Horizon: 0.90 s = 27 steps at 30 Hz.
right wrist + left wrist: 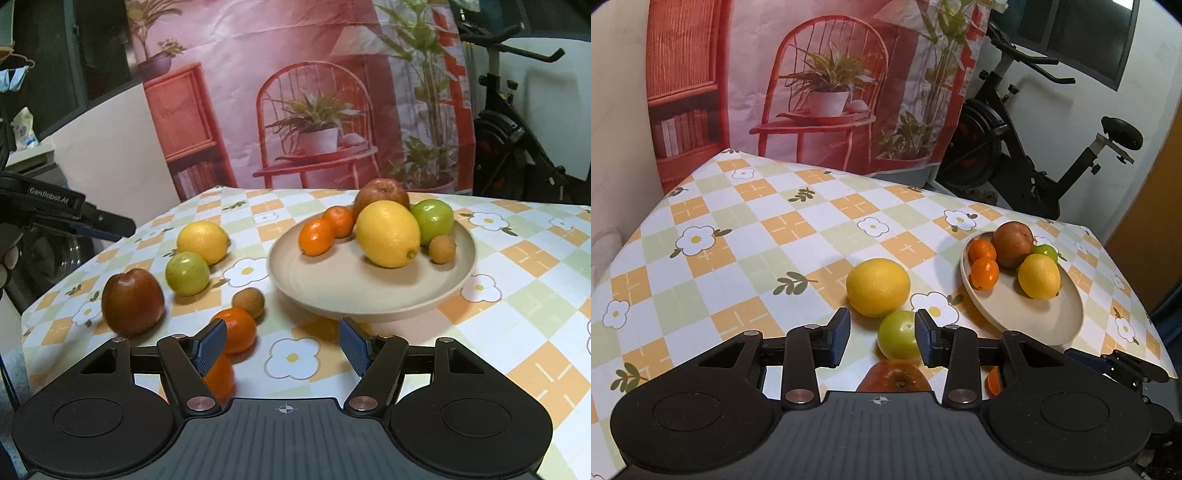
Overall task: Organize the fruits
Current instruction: 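Move both tools back toward the fruit pile, then close the right tool on a tangerine while the left tool approaches a green lime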
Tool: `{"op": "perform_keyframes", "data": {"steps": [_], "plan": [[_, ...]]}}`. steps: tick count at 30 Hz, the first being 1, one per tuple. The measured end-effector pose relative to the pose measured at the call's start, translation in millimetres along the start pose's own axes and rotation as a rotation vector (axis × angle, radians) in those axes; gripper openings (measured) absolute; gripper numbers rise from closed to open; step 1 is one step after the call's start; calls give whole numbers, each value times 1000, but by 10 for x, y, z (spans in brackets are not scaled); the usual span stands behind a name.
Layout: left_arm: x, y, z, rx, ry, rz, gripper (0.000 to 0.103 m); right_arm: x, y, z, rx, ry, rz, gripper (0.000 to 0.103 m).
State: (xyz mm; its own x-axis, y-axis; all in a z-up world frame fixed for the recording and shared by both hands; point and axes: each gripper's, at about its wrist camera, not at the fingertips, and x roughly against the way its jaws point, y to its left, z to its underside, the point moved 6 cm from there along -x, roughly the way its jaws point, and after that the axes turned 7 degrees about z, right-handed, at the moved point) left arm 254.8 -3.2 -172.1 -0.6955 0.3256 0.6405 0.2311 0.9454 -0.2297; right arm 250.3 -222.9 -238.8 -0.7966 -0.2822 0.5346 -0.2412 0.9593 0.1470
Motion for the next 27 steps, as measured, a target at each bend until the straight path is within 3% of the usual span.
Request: {"op": "perform_keyframes", "data": {"steps": [9,27], "plan": [[-20,-39,61,-12,8,-10,41,8,263,66,69,43,-80,62],[-64,-71,117,-32,31,-12,43,-35,450,200,141,103,-153,38]]}}
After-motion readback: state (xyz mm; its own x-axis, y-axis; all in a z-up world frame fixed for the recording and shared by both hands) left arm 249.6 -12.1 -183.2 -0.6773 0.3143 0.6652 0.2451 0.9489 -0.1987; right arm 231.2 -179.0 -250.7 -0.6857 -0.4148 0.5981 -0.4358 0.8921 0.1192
